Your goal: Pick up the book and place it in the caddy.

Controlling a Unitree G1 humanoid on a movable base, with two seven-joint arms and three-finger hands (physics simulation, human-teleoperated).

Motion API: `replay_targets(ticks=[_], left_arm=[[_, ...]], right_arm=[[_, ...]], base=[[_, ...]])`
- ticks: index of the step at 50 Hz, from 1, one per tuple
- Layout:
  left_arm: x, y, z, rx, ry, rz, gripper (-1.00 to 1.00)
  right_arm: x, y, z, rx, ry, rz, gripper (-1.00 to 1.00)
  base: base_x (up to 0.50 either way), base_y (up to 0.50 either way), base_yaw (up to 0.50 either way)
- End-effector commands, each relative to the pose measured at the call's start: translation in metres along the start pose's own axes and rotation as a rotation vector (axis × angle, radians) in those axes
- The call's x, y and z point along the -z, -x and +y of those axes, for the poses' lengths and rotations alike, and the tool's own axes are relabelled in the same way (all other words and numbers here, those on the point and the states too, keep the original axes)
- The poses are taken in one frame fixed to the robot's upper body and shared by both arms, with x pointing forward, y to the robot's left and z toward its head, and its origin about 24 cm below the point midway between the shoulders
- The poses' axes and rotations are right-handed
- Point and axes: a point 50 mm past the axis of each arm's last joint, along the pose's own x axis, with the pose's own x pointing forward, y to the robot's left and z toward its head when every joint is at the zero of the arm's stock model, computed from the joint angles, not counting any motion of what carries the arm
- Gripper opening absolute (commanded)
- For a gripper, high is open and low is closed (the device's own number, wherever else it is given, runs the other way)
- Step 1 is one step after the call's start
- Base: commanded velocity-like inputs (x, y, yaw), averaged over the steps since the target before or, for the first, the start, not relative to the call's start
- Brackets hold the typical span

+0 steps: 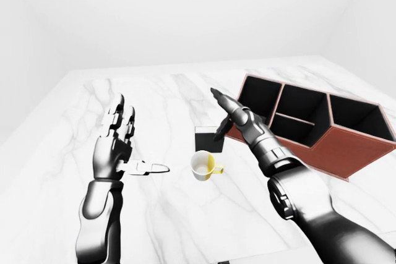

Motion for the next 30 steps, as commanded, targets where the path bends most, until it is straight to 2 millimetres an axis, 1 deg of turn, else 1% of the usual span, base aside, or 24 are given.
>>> replay_targets(ticks=[1,9,11,12,13,19,30], left_arm=[[-0.002,0.003,0.002,-0.01,0.003,-0.008,1.0],[-0.005,0.005,0.004,-0.016,0.005,-0.017,1.0],[-0.005,0.007,0.005,-0.016,0.007,-0.017,1.0],[-0.005,0.007,0.005,-0.016,0.007,-0.017,1.0],[-0.005,0.007,0.006,-0.019,0.008,-0.018,1.0],[-0.006,0.01,0.008,-0.027,0.014,-0.019,1.0],[-0.008,0.015,0.013,-0.045,0.026,-0.024,1.0]], right_arm=[[-0.014,-0.004,0.014,-0.043,0.084,-0.02,1.0],[-0.009,-0.004,0.029,-0.075,0.126,0.003,1.0],[-0.005,-0.004,0.036,-0.099,0.143,0.022,1.0],[-0.005,-0.003,0.036,-0.1,0.144,0.023,1.0],[-0.002,-0.003,0.041,-0.125,0.155,0.039,1.0],[0.006,-0.001,0.054,-0.188,0.187,0.087,1.0],[0.007,0.0,0.06,-0.24,0.217,0.124,1.0]], base=[[0.0,0.0,0.0],[0.0,0.0,0.0],[0.0,0.0,0.0],[0.0,0.0,0.0],[0.0,0.0,0.0],[0.0,0.0,0.0],[0.0,0.0,0.0]])
